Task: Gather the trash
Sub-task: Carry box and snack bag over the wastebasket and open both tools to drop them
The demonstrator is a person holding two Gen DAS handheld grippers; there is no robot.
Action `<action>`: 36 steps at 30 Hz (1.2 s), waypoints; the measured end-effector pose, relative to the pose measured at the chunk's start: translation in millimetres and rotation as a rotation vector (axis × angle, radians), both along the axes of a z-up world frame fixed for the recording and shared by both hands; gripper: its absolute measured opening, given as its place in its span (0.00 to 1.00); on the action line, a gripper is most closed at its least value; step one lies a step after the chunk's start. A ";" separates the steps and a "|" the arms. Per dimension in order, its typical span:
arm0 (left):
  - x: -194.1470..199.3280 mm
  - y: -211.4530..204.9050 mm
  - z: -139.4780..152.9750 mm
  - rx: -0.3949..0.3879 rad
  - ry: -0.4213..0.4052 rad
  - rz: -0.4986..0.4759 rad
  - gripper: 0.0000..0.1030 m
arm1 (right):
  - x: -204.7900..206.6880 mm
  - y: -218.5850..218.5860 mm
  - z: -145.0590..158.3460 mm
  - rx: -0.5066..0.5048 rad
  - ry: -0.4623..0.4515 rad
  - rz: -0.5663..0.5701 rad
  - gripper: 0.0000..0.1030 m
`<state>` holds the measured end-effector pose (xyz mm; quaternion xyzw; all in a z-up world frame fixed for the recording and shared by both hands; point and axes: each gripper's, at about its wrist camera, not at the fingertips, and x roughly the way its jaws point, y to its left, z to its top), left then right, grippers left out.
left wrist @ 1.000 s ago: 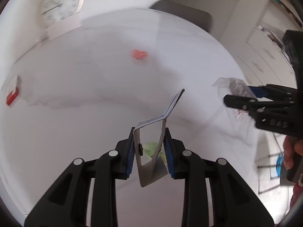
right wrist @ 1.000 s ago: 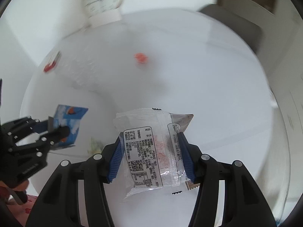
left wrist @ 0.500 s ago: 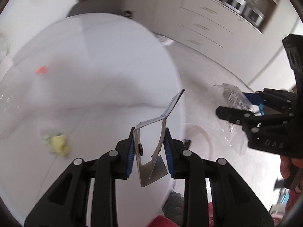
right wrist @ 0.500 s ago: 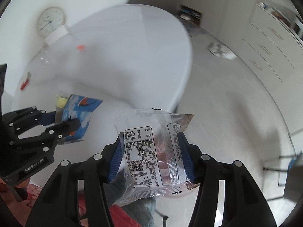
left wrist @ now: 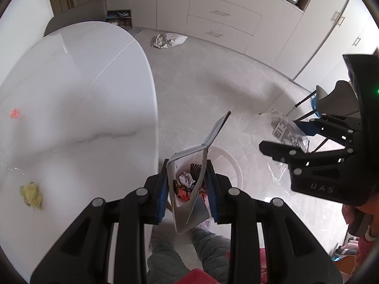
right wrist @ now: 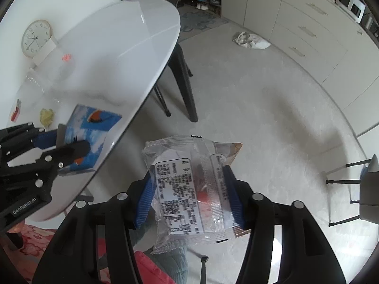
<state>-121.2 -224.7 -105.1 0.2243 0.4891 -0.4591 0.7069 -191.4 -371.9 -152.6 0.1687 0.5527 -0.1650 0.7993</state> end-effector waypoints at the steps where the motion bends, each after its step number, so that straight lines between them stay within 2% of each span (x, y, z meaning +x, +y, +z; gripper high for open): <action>1: -1.7 -1.3 -1.0 0.004 -0.001 -0.001 0.27 | -1.5 -1.3 -4.3 0.013 0.000 0.008 0.69; 2: -2.3 -1.9 -2.0 0.007 -0.001 -0.002 0.27 | -3.9 -3.1 -5.8 0.011 0.002 0.003 0.77; 3: -3.8 -2.8 -3.2 0.011 -0.001 -0.002 0.27 | -6.0 -5.1 -7.5 -0.001 0.003 -0.009 0.89; 4: -4.9 -1.4 -4.4 0.013 -0.001 -0.002 0.27 | -6.3 -6.5 -8.6 -0.012 0.003 -0.017 0.93; 11: -11.6 -2.4 -10.1 0.031 0.012 -0.013 0.27 | -12.2 -15.0 -14.6 0.013 0.029 -0.035 0.93; 21: -23.7 -22.3 -10.0 0.033 0.012 -0.069 0.27 | -31.2 -21.3 -13.7 -0.041 0.052 -0.079 0.93; 23: -24.9 -26.0 -10.4 0.038 0.015 -0.080 0.32 | -37.4 -25.9 -14.9 -0.057 0.065 -0.096 0.93; 24: -26.6 -27.6 -9.7 0.039 0.013 -0.083 0.45 | -41.0 -28.9 -15.7 -0.059 0.070 -0.108 0.93; 25: -28.0 -24.9 -9.0 0.041 0.007 -0.081 0.65 | -43.4 -31.4 -16.2 -0.058 0.071 -0.116 0.93; 28: -34.2 -26.0 -1.4 0.020 -0.023 -0.076 0.89 | -53.0 -39.7 -16.1 -0.056 0.074 -0.149 0.93; 36: -44.9 -29.3 2.2 0.023 -0.026 -0.119 0.91 | -58.5 -43.7 -13.6 -0.058 0.077 -0.168 0.93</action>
